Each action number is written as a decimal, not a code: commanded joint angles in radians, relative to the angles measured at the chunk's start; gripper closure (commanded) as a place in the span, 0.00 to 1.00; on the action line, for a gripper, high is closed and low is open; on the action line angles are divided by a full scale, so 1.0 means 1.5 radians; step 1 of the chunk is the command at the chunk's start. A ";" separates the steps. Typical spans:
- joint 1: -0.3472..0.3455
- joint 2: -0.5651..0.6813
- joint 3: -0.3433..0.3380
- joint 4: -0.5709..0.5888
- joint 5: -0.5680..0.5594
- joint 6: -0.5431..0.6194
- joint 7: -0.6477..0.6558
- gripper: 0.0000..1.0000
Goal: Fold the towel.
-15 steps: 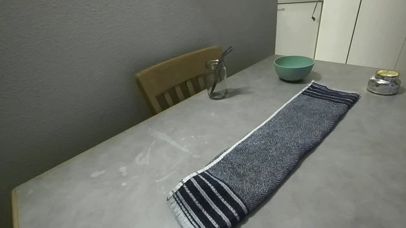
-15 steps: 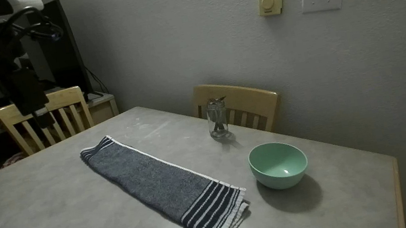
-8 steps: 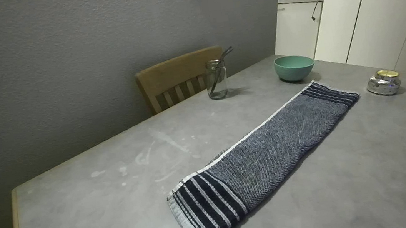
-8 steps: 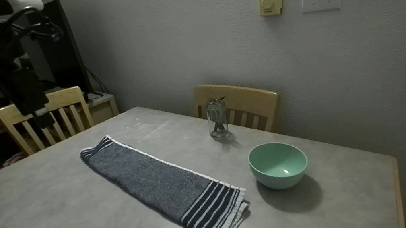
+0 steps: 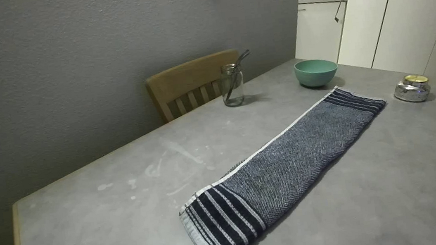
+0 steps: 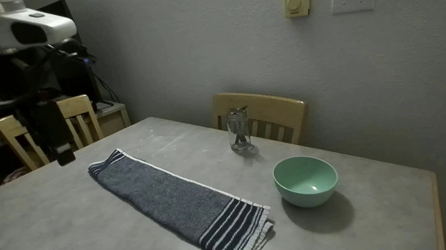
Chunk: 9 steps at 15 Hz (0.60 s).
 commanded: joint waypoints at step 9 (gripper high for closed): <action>-0.024 0.174 -0.093 0.067 0.043 -0.020 -0.236 0.00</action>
